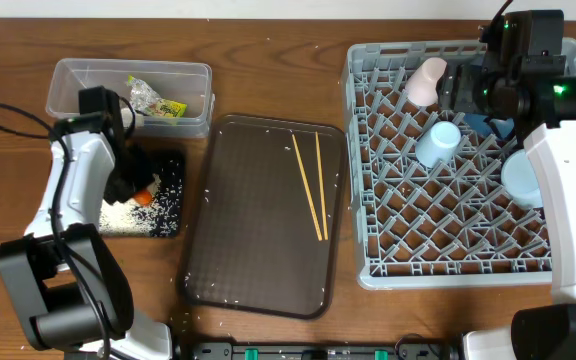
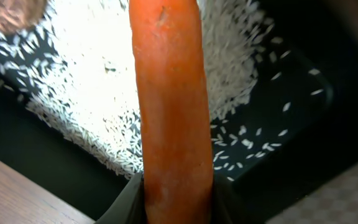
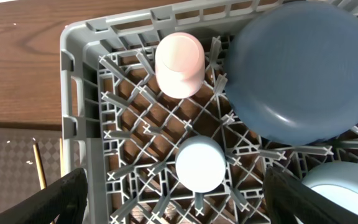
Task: Sort waste into correct bins and load items into the dishwasher rack
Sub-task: 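Carry the carrot to the black rice tray and lower it, then open the left gripper to release the carrot and lift away, then reach the right gripper to a wooden chopstick on the brown tray and grasp it, then carry the chopstick into the rack's left side and release it, then return the right gripper to the tray and grasp the second chopstick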
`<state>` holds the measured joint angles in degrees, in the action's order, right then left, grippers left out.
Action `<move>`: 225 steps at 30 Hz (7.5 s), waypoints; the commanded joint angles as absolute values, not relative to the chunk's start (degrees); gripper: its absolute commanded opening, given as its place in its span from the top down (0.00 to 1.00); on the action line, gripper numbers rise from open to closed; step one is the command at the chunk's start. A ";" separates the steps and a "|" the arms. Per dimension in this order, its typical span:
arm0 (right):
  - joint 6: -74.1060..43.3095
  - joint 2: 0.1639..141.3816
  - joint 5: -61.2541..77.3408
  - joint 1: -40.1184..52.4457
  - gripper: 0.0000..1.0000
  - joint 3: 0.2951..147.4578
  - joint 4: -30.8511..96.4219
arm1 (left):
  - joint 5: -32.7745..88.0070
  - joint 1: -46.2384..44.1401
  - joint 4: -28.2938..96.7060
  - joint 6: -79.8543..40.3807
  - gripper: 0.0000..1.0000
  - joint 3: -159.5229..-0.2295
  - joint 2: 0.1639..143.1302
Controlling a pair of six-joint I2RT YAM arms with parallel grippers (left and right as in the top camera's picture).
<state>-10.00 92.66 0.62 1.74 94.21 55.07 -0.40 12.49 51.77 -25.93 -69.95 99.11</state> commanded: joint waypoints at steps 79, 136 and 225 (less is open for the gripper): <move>-10.20 93.14 6.17 2.70 0.16 94.00 54.08 | 3.64 -32.25 43.11 -15.33 0.25 -88.18 121.71; -2.48 129.99 7.05 33.67 0.68 94.00 49.08 | 3.49 -1.08 61.63 -21.74 0.24 -97.30 112.73; -2.57 135.63 12.88 20.03 0.51 136.46 77.78 | 2.11 -1.08 60.73 -21.54 0.24 -96.42 112.77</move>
